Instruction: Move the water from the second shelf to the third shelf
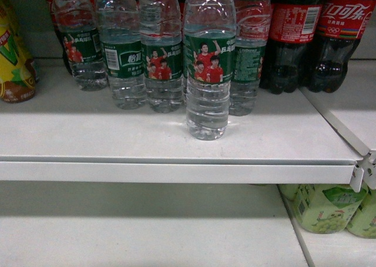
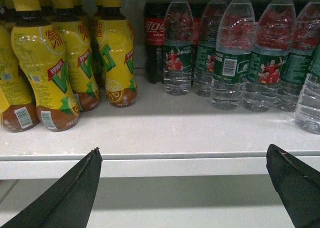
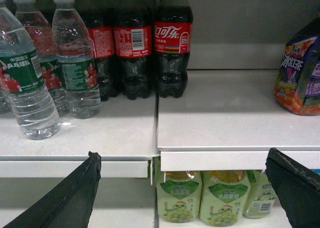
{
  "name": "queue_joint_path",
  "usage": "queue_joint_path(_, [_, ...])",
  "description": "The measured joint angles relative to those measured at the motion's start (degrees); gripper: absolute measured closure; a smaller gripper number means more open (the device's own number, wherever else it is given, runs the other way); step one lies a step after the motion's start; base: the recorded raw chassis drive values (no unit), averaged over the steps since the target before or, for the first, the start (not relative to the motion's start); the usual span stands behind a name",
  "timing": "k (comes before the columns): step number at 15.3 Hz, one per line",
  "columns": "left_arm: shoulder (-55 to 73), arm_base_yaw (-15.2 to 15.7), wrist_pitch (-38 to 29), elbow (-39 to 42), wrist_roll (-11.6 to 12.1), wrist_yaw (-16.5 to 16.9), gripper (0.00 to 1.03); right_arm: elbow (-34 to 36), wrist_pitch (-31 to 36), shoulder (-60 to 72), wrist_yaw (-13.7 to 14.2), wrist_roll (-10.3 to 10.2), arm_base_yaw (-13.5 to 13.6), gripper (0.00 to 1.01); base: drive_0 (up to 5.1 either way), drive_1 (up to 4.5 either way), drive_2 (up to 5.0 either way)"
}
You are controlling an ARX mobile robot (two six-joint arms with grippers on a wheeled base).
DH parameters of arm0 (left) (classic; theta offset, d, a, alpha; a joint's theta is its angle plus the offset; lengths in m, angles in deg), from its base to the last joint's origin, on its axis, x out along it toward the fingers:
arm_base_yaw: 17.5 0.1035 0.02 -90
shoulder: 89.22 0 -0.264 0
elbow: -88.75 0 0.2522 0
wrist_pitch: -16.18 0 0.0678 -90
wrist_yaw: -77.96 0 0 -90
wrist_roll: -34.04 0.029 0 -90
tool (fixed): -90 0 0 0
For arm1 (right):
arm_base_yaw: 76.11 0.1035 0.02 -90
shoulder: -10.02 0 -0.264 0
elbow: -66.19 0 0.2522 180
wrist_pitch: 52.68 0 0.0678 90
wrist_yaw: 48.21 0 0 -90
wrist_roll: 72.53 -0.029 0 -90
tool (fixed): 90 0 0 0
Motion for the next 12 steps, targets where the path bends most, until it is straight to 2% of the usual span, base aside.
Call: queue_joint_path(12, [0.00,0.00,-0.02,0.00,0.00,0.00,0.05,0.00,0.00,0.00,0.00,-0.02,0.00,0.03,0.0,0.00,0.0])
